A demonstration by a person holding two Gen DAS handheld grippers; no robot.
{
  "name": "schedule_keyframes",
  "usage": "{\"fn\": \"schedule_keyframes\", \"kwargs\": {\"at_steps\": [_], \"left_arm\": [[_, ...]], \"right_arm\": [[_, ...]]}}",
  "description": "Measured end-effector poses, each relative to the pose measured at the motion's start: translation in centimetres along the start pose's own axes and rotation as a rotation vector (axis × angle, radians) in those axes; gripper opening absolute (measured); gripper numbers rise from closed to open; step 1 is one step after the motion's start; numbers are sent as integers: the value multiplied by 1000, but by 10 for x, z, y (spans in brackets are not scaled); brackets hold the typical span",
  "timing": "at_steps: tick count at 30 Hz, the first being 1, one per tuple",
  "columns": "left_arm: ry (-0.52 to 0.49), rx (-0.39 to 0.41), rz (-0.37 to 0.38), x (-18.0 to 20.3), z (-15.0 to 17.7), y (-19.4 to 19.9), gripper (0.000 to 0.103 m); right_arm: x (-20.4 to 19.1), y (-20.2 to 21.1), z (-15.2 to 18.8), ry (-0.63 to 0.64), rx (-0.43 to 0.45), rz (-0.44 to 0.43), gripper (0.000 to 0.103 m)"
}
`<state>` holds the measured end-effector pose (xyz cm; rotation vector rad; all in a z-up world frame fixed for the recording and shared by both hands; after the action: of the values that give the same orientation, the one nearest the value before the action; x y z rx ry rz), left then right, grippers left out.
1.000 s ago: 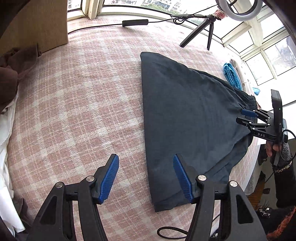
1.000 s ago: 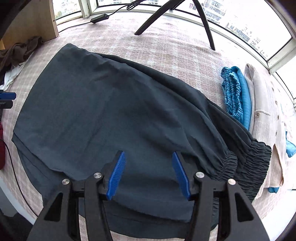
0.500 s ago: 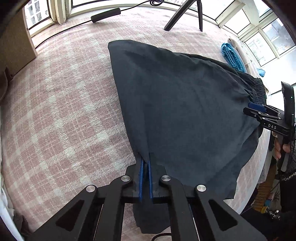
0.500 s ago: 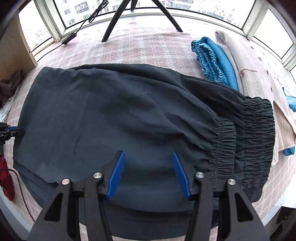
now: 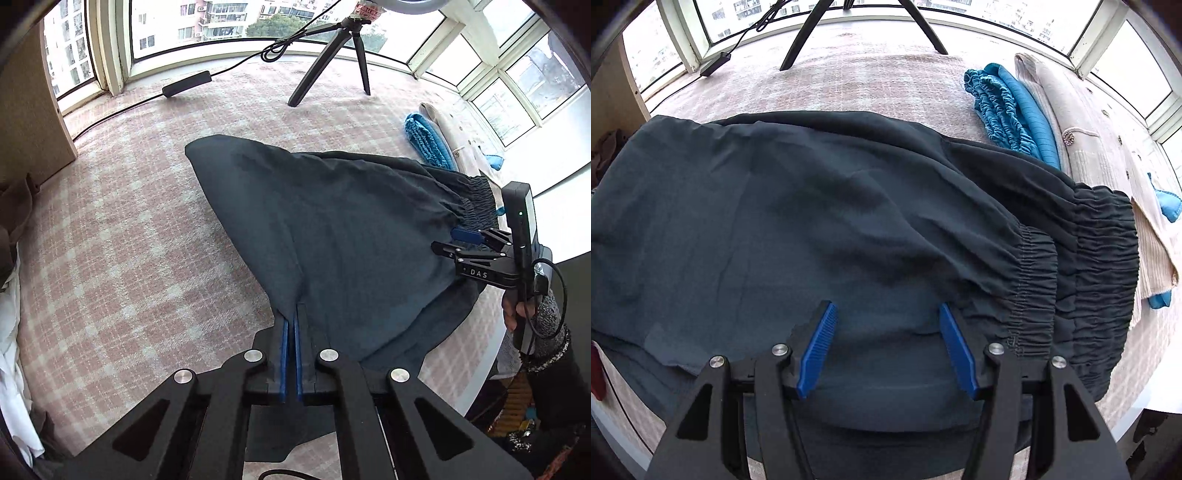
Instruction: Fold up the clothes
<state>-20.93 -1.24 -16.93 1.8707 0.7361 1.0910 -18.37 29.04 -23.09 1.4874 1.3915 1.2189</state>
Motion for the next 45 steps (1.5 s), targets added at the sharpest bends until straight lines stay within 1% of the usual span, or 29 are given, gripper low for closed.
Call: {"fn": "schedule_keyframes", "kwargs": {"at_steps": [4, 7, 10, 13, 14, 16, 17, 18, 19, 20, 21, 22, 24, 25, 27, 28, 30, 33, 34, 35, 36, 37, 38, 39, 40, 41, 43, 44, 45], "left_arm": [[-49, 19, 16, 42, -16, 4, 2], [-89, 22, 35, 75, -28, 5, 2], [-156, 37, 65, 124, -50, -5, 2], [-248, 33, 109, 190, -70, -32, 2], [-274, 23, 136, 213, -74, -45, 2], [-298, -15, 223, 254, -80, -78, 3], [-315, -62, 240, 270, -78, -97, 9], [-337, -123, 239, 284, -73, -117, 10], [-349, -151, 229, 290, -67, -128, 9], [-355, -160, 214, 291, -59, -132, 7], [-359, -152, 201, 287, -51, -129, 10], [-347, -130, 187, 274, -42, -120, 16], [-303, -84, 152, 244, -25, -98, 17], [-277, -64, 132, 229, -16, -88, 19], [-221, -38, 98, 205, -2, -80, 19], [-187, -29, 98, 196, 3, -80, 19], [-131, -21, 126, 188, 7, -90, 19], [-151, -6, 141, 194, 6, -110, 20], [-169, 2, 135, 197, 6, -118, 27], [-171, 4, 137, 198, 7, -126, 29], [-164, 2, 145, 199, 8, -134, 30], [-142, -11, 183, 199, 11, -141, 30], [-105, -30, 240, 200, 17, -148, 29], [-77, -52, 299, 204, 26, -153, 29], [-87, -83, 347, 213, 38, -158, 29], [-131, -111, 358, 224, 50, -159, 29], [-225, -150, 342, 244, 70, -158, 29], [-256, -158, 334, 251, 76, -154, 29], [-277, -152, 325, 254, 78, -148, 29]], "right_arm": [[11, 2, 1, -15, 5, -50, 57], [29, 7, 0, -44, 7, -115, 57], [53, 17, 0, -87, 16, -206, 57], [88, 31, 1, -130, 50, -245, 57], [103, 37, 3, -149, 58, -256, 57], [132, 45, 6, -192, 73, -277, 57], [146, 48, 8, -211, 82, -289, 57], [161, 52, 10, -231, 90, -300, 57], [172, 49, 7, -235, 89, -291, 57], [184, 45, 3, -238, 88, -281, 57], [195, 42, -1, -242, 87, -271, 57], [202, 45, 0, -235, 91, -267, 57], [208, 51, -6, -188, 110, -292, 57], [202, 54, -14, -142, 118, -314, 57], [176, 47, -34, -36, 121, -333, 57], [163, 44, -44, 17, 123, -342, 57], [123, 38, -70, 147, 115, -362, 57], [69, 35, -85, 339, 97, -340, 58], [56, 31, -89, 389, 89, -326, 58], [47, 26, -90, 412, 70, -315, 58], [38, 20, -91, 435, 51, -303, 58], [34, 18, -87, 459, 39, -301, 58], [29, 16, -84, 482, 27, -299, 58], [27, 13, -81, 509, 27, -276, 58], [26, 9, -81, 542, 44, -235, 58], [37, 3, -92, 509, 56, -170, 57], [59, -7, -114, 439, 81, -40, 57], [79, -4, -131, 351, 90, -18, 57], [93, 3, -137, 299, 91, -59, 57]]}}
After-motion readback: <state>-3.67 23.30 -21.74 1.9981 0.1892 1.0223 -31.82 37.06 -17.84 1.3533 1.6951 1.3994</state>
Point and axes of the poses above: each gripper's, at about its wrist camera, not at the fingertips, and y roughly against the way its jaws point, x to its right, z to its underside, the point moved 3 cm from there along -y, roughly the way its jaws point, and after that the axes turned 5 degrees about z, right-handed, at the moved point
